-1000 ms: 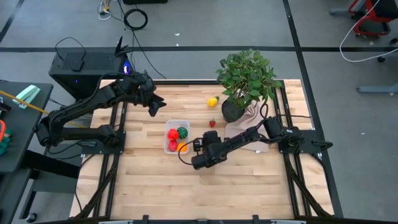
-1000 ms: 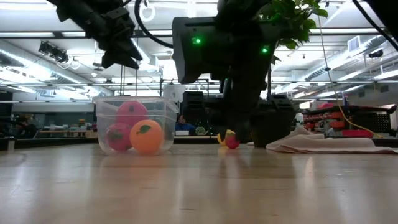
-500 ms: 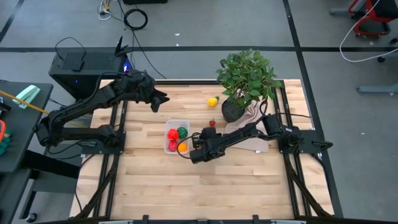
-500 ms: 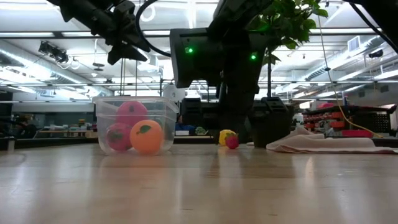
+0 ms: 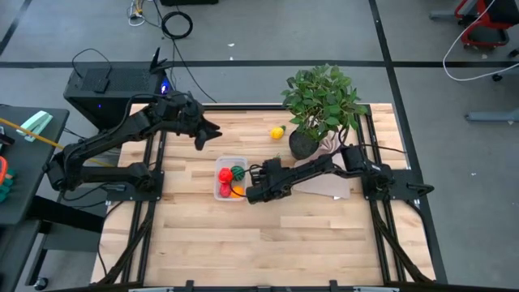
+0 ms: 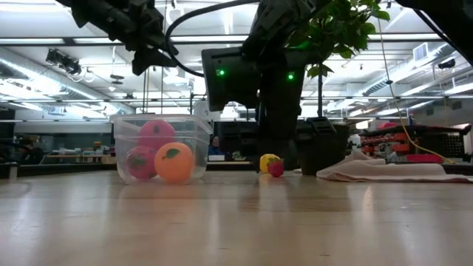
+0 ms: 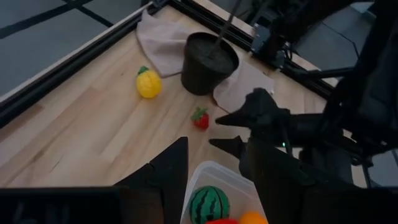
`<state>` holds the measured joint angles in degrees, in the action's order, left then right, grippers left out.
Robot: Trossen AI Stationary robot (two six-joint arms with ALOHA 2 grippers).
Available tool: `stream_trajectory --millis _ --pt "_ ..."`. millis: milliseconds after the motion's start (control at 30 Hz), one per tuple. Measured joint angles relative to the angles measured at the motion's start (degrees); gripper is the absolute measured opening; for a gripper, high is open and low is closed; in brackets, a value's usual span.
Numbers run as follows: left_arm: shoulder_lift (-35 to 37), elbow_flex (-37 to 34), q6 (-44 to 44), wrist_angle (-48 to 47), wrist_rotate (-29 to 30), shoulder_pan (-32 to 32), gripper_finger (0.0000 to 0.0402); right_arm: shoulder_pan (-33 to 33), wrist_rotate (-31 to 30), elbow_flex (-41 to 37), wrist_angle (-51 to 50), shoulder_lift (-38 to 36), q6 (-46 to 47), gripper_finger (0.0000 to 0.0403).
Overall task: Pick and placing Produce into tupperware
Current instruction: Put the red strawberry into the transparent bin
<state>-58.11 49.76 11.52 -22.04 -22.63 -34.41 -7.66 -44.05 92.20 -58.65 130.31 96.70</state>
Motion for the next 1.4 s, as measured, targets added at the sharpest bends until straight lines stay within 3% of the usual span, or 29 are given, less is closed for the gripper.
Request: stream_trajectory --millis 233,400,1133,1400 --pt "0.00 0.00 -1.91 0.00 -0.81 0.00 0.0172 0.92 1.48 0.00 -0.42 0.02 -0.83 0.0301" --pt "0.00 0.00 -3.21 -0.10 -0.83 -0.01 0.0173 2.42 1.91 -0.01 -0.97 0.02 -0.90 0.0315" --pt "0.00 0.00 -3.27 2.40 -0.85 1.06 0.0172 8.80 4.74 -0.61 4.09 -0.14 -3.40 0.0305" --pt "0.00 0.00 -3.30 2.37 -0.89 2.85 0.0172 8.99 5.29 -0.60 4.44 -0.14 -1.85 0.0280"
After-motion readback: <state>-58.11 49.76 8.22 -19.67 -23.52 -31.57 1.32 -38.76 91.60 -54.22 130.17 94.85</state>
